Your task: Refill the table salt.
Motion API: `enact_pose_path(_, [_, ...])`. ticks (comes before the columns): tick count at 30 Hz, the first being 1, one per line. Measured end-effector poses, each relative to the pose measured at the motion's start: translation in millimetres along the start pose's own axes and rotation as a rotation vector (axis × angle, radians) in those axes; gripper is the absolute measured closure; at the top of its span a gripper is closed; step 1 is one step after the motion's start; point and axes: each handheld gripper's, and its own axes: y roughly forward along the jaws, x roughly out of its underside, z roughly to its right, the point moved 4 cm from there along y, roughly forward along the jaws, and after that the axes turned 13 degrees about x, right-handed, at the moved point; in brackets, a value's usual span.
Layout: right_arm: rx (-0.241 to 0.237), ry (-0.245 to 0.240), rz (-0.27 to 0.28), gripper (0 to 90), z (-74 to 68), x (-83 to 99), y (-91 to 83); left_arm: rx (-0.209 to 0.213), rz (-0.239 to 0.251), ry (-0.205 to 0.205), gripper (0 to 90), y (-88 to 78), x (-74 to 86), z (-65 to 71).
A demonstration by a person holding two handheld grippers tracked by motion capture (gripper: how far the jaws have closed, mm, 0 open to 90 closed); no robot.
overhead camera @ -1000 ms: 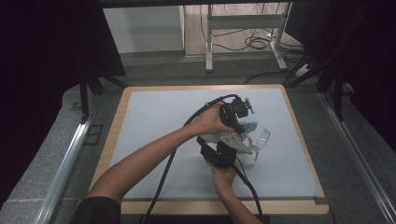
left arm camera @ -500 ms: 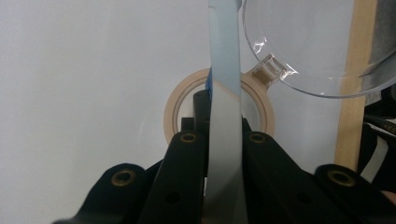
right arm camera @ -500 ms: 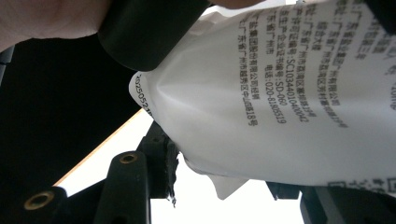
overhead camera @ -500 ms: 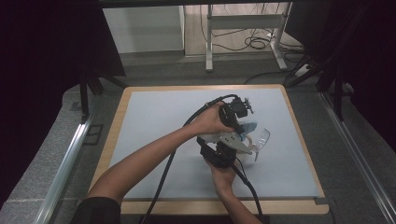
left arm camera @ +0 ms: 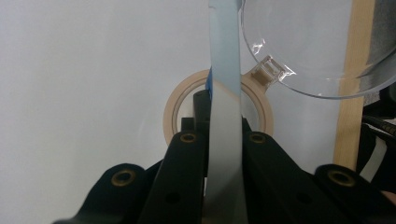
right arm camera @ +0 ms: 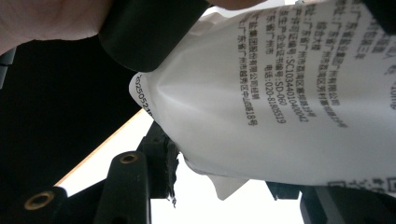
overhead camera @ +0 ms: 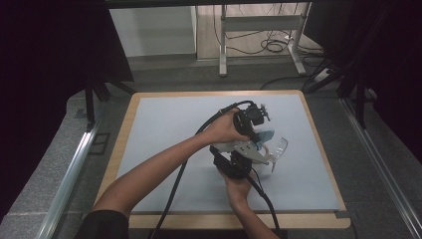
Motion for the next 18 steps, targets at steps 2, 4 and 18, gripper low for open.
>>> enact_pose_path(2, [0.001, 0.004, 0.001, 52.7, -0.5, -1.0, -0.6, -0.002, -0.008, 0.010, 90.0, -1.4, -0.8, -0.2])
enact_pose_path(4, [0.000, 0.002, 0.004, 52.7, -0.4, -2.3, -1.0, -0.002, -0.004, 0.005, 90.0, -2.2, -1.8, 1.0])
enact_pose_path(18, [0.002, 0.003, 0.010, 52.8, 0.2, -4.5, -2.1, -0.004, -0.015, 0.017, 90.0, -3.3, -3.5, 0.9])
